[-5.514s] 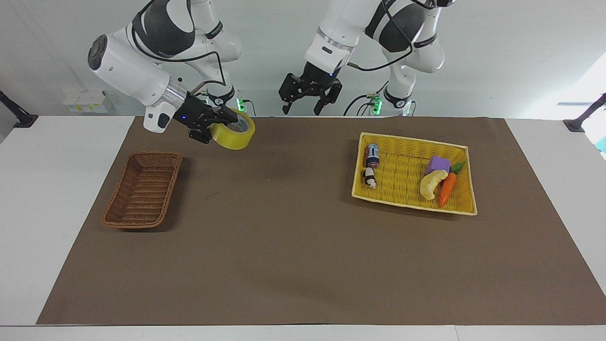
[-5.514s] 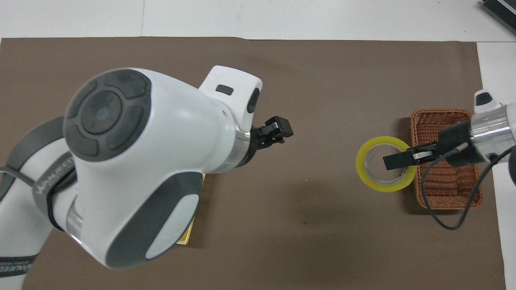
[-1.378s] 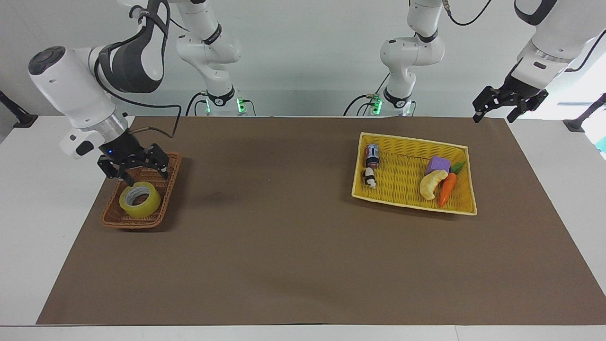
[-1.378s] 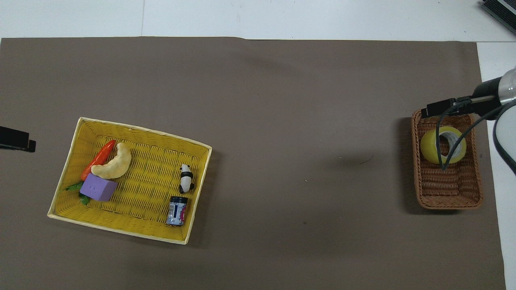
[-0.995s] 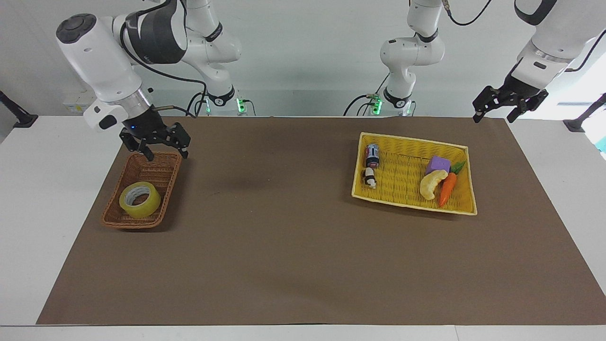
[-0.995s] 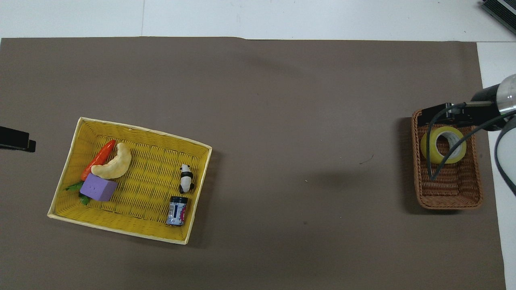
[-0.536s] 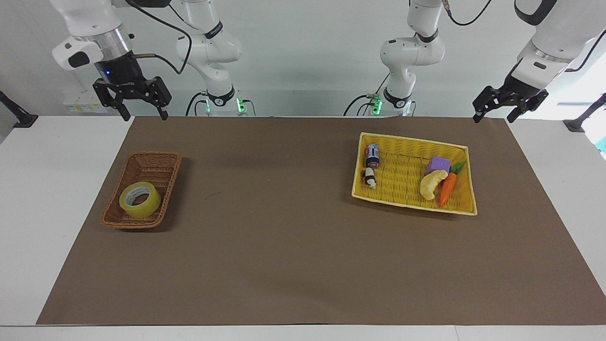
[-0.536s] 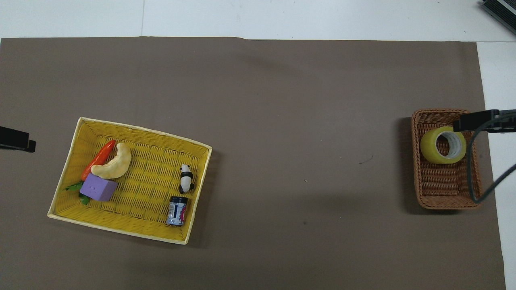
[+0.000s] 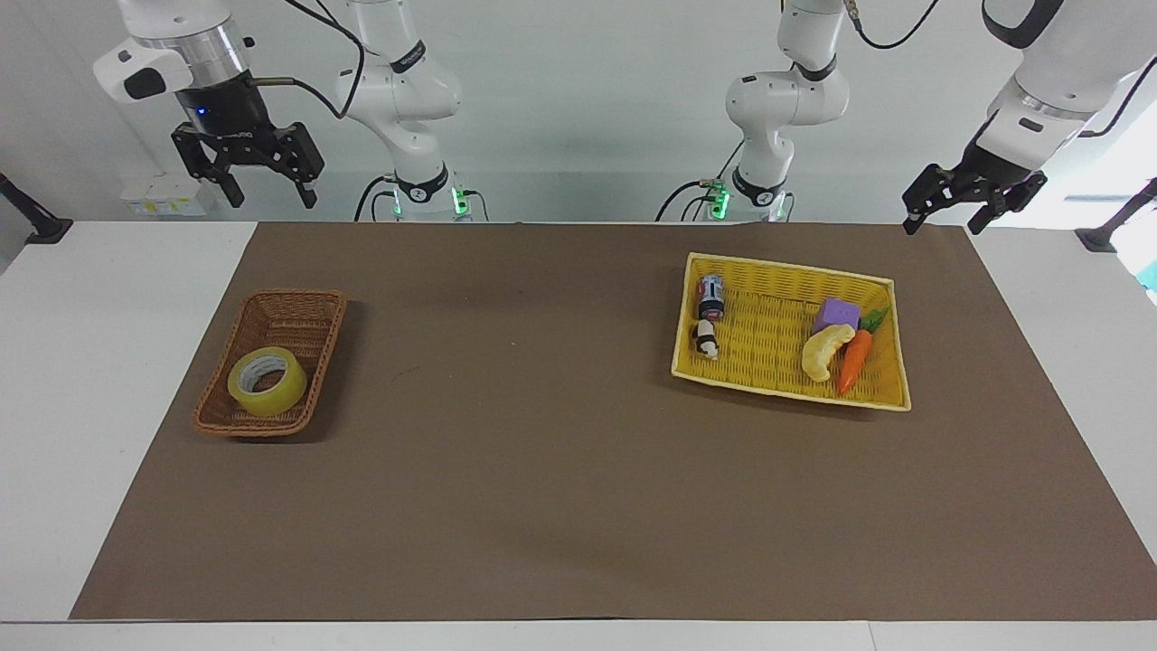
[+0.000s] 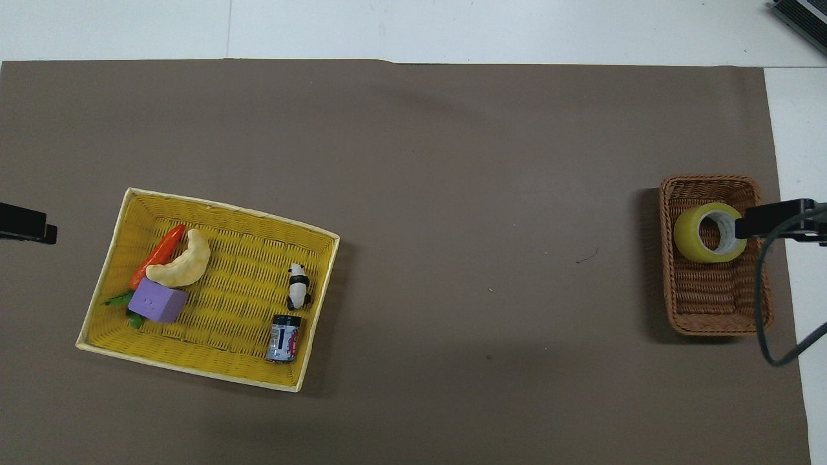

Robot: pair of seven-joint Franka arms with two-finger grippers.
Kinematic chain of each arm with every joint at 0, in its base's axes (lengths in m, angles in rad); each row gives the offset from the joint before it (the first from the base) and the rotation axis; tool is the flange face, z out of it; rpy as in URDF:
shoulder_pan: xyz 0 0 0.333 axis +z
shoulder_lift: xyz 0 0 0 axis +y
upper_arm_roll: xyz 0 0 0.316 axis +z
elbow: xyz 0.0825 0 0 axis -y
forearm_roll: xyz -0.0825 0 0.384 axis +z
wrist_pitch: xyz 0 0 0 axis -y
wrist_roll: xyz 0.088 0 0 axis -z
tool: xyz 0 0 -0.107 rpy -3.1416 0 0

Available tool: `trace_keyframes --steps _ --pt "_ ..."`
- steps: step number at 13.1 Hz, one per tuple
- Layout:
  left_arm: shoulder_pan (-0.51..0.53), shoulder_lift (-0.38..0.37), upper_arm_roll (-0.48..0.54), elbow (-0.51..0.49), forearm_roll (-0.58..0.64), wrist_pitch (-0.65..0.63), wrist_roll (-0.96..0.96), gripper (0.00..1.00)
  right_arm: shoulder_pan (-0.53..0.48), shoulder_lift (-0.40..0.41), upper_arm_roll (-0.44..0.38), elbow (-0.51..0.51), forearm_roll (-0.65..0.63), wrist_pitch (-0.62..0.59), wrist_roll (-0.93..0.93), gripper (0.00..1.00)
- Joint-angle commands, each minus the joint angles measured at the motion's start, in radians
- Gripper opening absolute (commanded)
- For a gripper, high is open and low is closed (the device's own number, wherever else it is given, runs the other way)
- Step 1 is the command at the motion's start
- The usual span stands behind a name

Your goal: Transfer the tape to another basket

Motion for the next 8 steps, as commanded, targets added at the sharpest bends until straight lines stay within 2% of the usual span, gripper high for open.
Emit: trace_keyframes --steps 1,8 --pt "-0.001 -0.008 -0.001 0.003 0.020 -0.013 -0.009 1.00 -0.007 -0.015 0.011 -0.018 -0.011 0.016 -0.020 1.00" --pt "-0.001 -0.008 -0.001 0.003 0.020 -0.013 -0.009 1.00 -0.011 -0.008 0.011 -0.039 -0.009 0.026 -0.023 1.00"
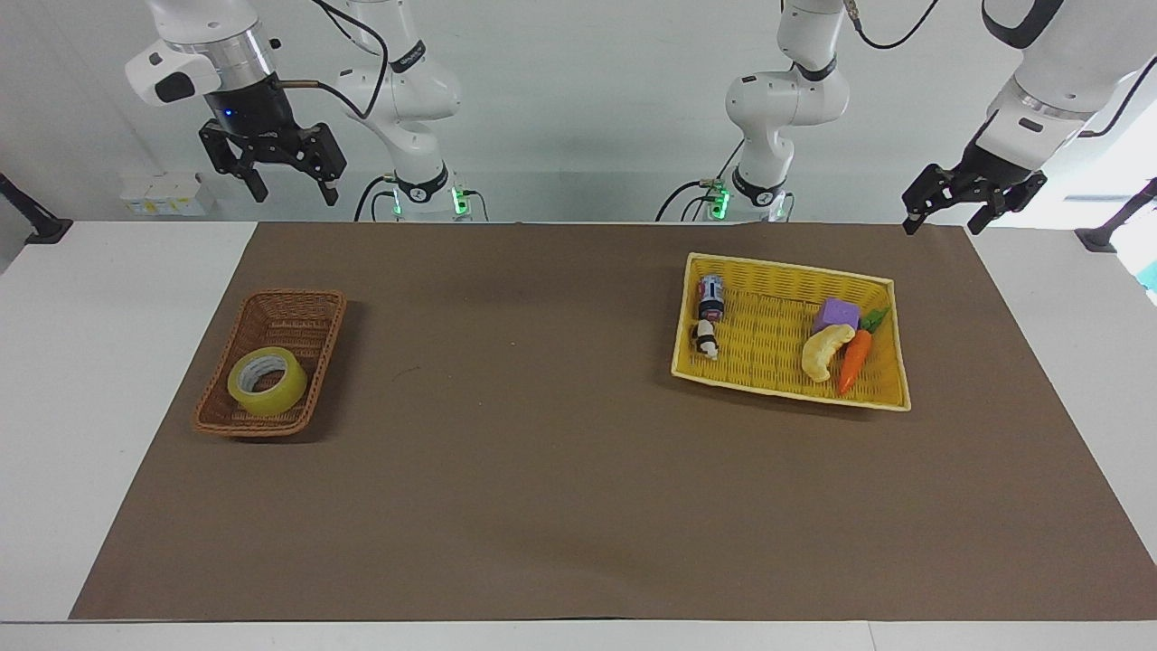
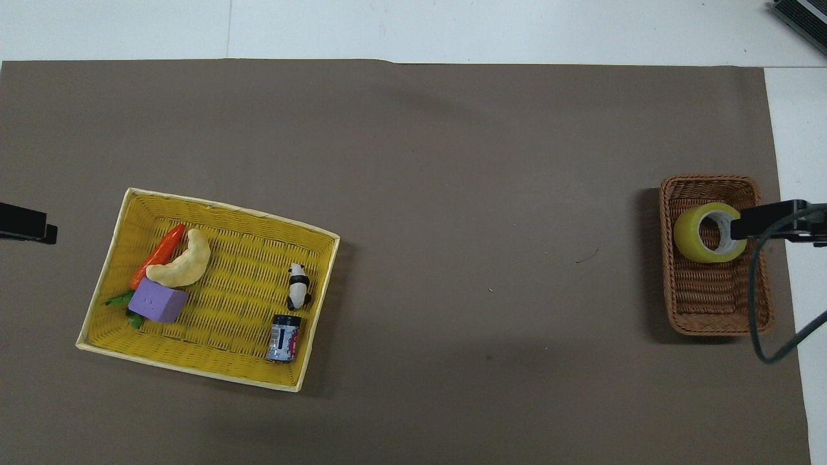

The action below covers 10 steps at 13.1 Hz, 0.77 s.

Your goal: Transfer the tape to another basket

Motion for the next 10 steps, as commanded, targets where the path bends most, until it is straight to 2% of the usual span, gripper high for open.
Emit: trace_keyframes --steps 1,10 --pt "-0.001 -0.008 -0.001 0.003 0.020 -0.013 -0.009 1.00 -0.010 -0.012 0.008 -0.023 -0.011 0.019 -0.023 1.00" --pt "-0.001 -0.008 -0.001 0.003 0.020 -0.013 -0.009 1.00 -0.015 -0.007 0.004 -0.027 -0.009 0.023 -0.060 1.00"
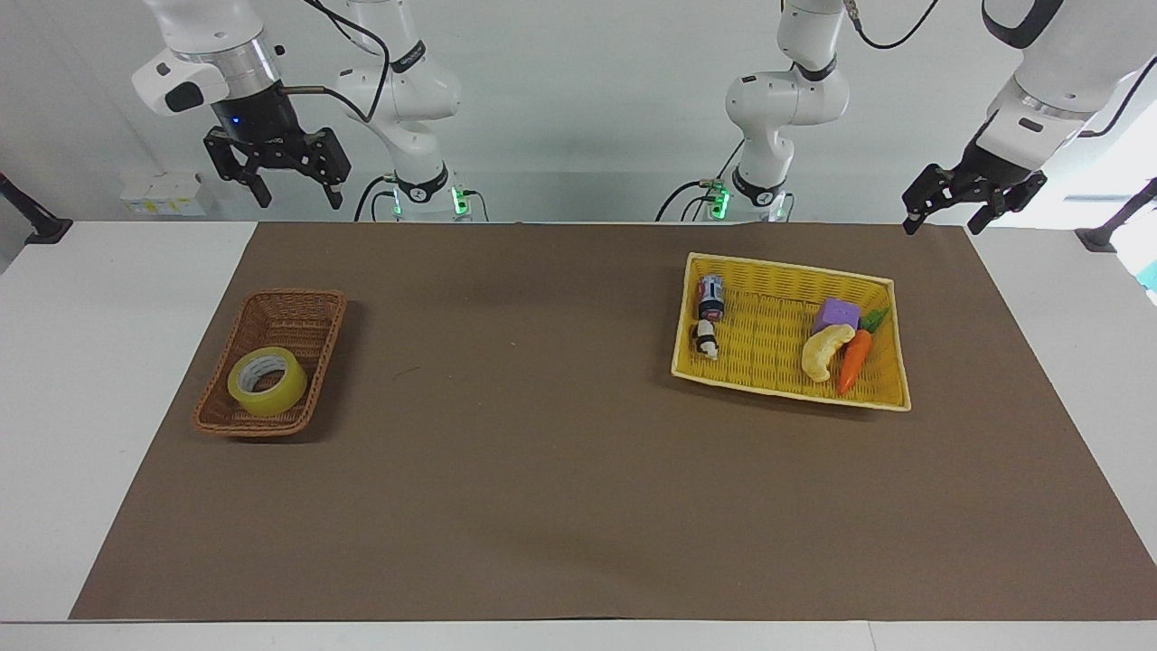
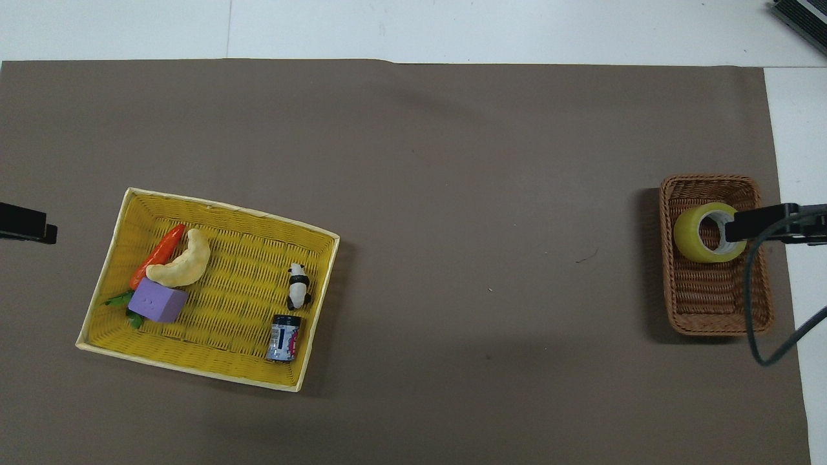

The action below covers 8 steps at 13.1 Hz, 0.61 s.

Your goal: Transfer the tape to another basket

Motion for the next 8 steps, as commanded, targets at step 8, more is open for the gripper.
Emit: trace_keyframes --steps 8 --pt "-0.001 -0.008 -0.001 0.003 0.020 -0.013 -0.009 1.00 -0.015 -0.008 0.004 -0.014 -0.011 0.013 -0.020 1.00"
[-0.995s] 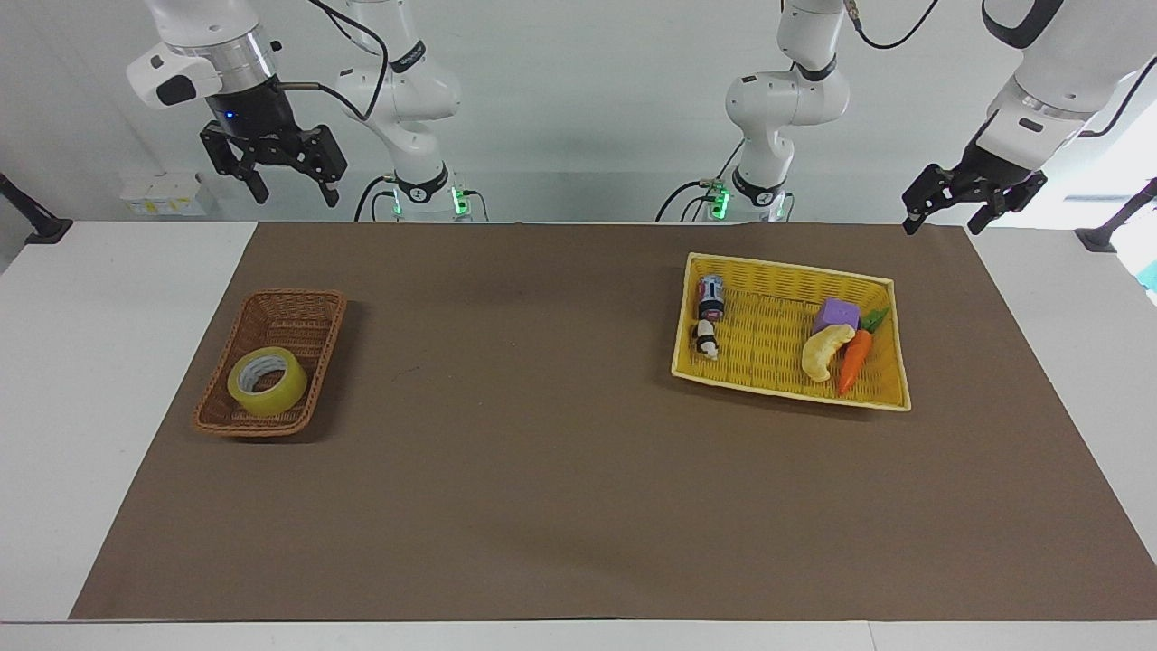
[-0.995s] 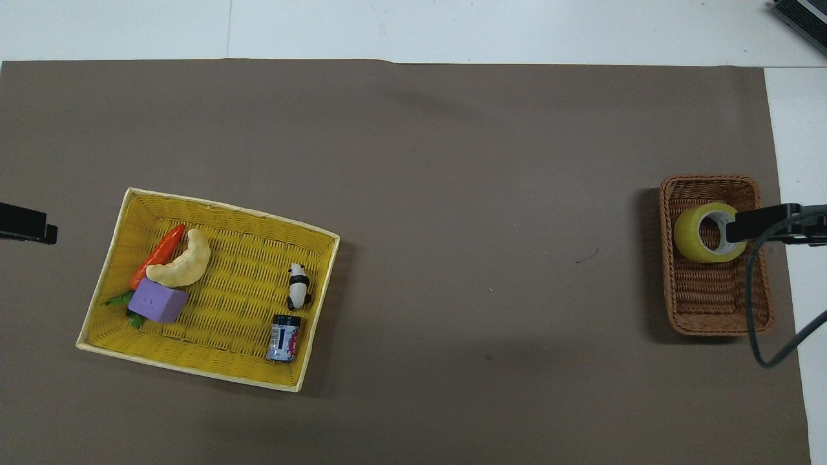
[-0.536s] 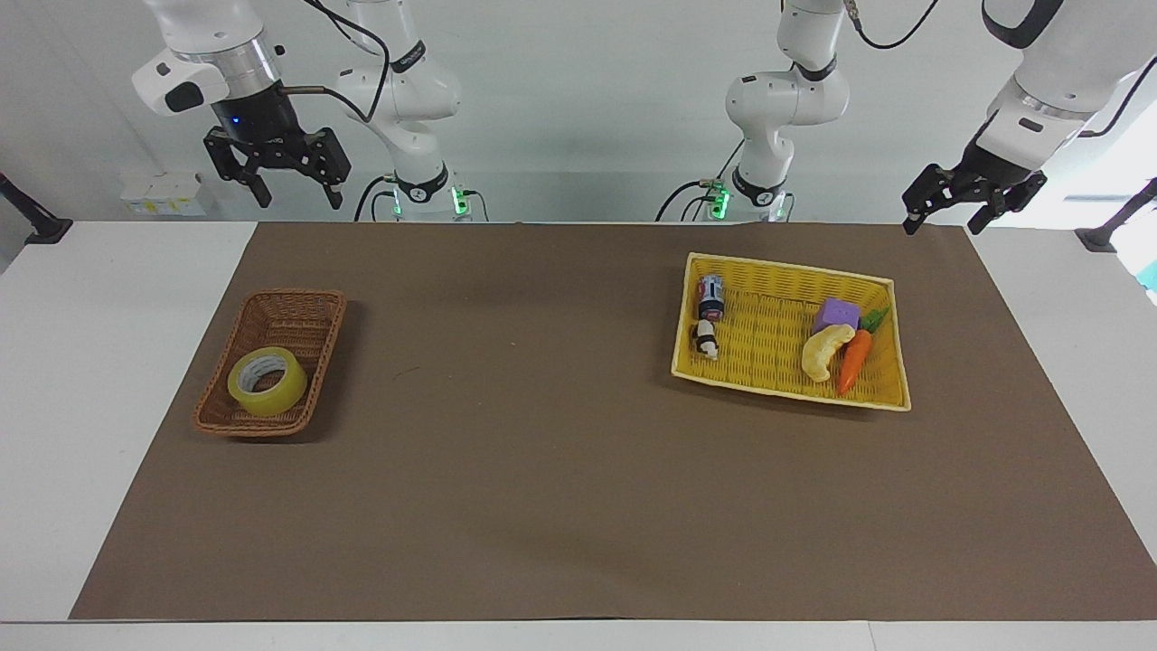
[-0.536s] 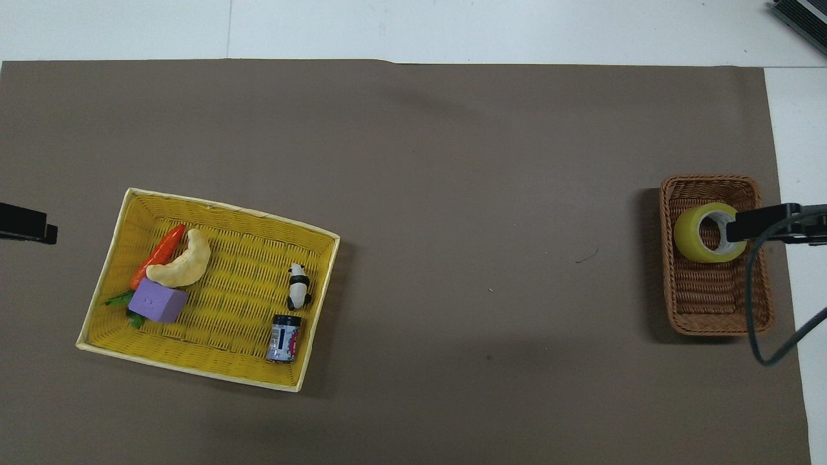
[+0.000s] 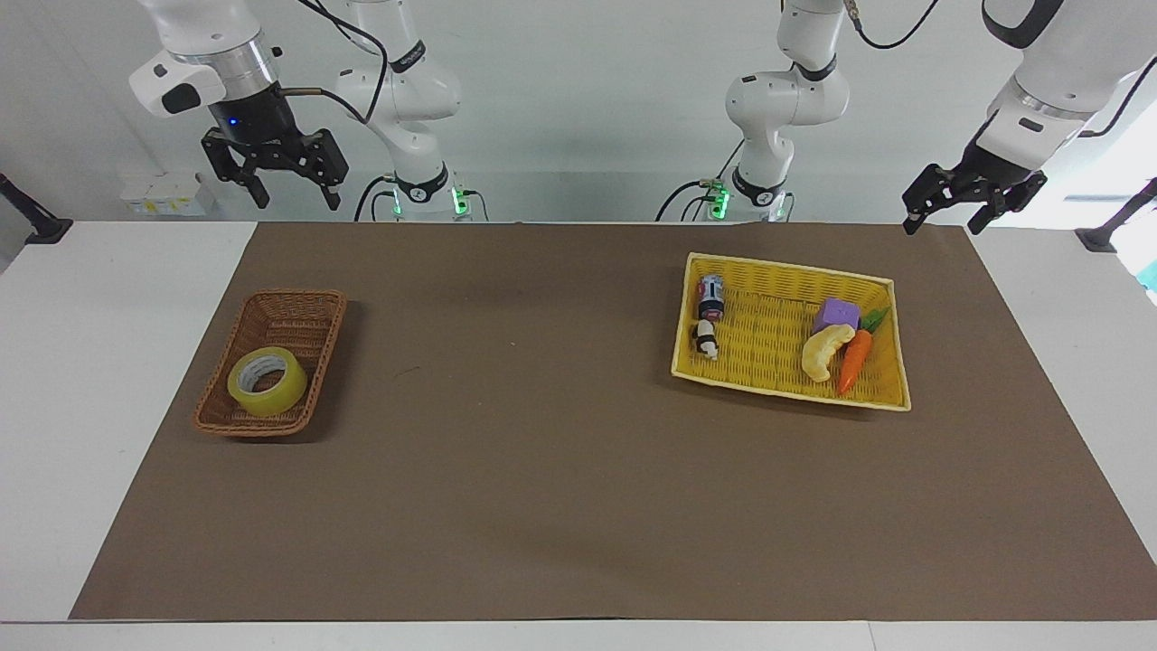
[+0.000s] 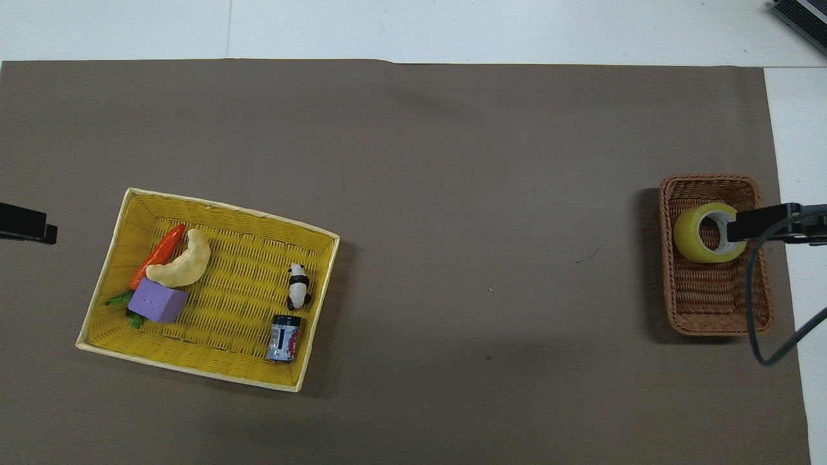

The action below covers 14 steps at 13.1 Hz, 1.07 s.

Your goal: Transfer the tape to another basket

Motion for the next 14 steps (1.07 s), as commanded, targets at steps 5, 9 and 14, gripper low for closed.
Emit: trace_keyframes --steps 5,9,14 --pt "-0.001 -0.008 -0.001 0.003 0.020 -0.013 -0.009 1.00 -0.014 -0.008 0.005 -0.014 -0.011 0.012 -0.022 1.00" --pt "-0.001 -0.008 -0.001 0.003 0.020 -0.013 -0.009 1.00 -0.015 -0.008 0.005 -0.012 -0.011 0.015 -0.024 1.00" --pt "-0.001 -0.008 -0.001 0.003 0.020 -0.013 -0.009 1.00 -0.004 -0.017 0.005 -0.028 -0.014 0.004 -0.030 1.00"
